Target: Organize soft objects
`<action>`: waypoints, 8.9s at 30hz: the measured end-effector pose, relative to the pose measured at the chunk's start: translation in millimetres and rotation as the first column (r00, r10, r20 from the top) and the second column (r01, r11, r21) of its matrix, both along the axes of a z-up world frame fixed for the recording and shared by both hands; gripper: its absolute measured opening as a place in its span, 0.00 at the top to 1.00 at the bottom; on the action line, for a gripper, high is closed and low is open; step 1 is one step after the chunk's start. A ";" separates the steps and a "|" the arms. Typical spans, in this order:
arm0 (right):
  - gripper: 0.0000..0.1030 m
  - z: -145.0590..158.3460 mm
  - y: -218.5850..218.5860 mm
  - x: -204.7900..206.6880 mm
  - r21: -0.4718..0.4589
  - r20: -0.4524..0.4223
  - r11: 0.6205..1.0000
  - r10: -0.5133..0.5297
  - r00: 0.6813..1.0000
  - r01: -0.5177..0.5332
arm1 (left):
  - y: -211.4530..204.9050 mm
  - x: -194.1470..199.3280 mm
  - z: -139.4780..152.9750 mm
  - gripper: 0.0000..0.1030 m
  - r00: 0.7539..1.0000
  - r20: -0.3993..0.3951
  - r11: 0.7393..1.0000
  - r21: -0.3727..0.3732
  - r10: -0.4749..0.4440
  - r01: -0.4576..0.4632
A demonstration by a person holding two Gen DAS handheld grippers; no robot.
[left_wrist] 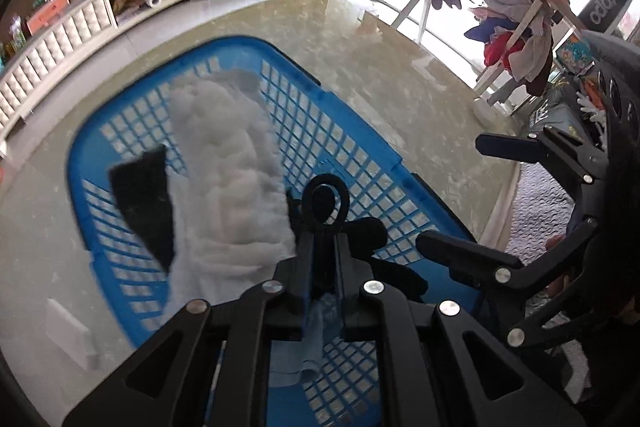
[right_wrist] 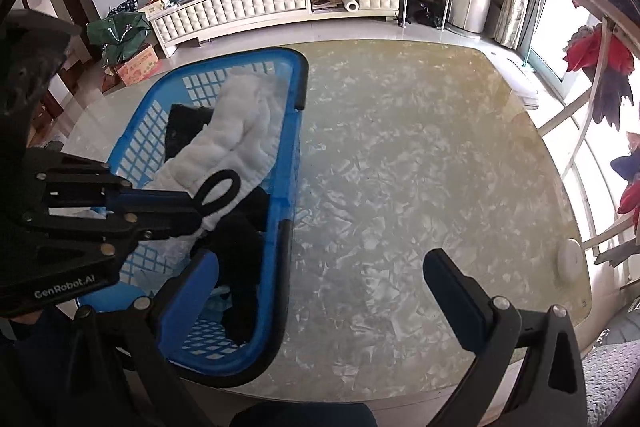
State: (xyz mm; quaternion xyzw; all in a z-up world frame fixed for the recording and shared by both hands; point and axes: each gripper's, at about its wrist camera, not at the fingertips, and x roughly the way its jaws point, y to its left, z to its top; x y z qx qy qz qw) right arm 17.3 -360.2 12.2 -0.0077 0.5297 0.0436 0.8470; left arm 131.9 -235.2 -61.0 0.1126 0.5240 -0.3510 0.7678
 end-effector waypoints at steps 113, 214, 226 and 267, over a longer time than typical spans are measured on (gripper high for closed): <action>0.51 -160.3 347.2 128.8 -0.053 -0.212 0.909 0.393 0.895 -0.412 | 427.7 38.3 -98.1 0.07 0.809 0.019 0.807 0.062 0.587 -0.587; 0.10 -10.9 81.5 7.6 -0.099 -0.042 0.995 0.010 0.999 -0.014 | 142.4 -9.5 28.8 0.07 0.939 0.188 0.955 0.028 0.287 -0.297; 0.01 34.9 105.1 -32.8 -0.026 0.090 0.999 0.029 0.995 -0.027 | 171.1 -49.4 63.2 0.07 0.899 0.273 0.936 -0.020 0.342 -0.351; 0.00 136.6 180.4 -102.2 -0.022 0.571 0.992 0.114 0.813 -0.124 | 263.2 -217.0 194.3 0.07 0.549 0.608 0.809 -0.319 0.574 -0.493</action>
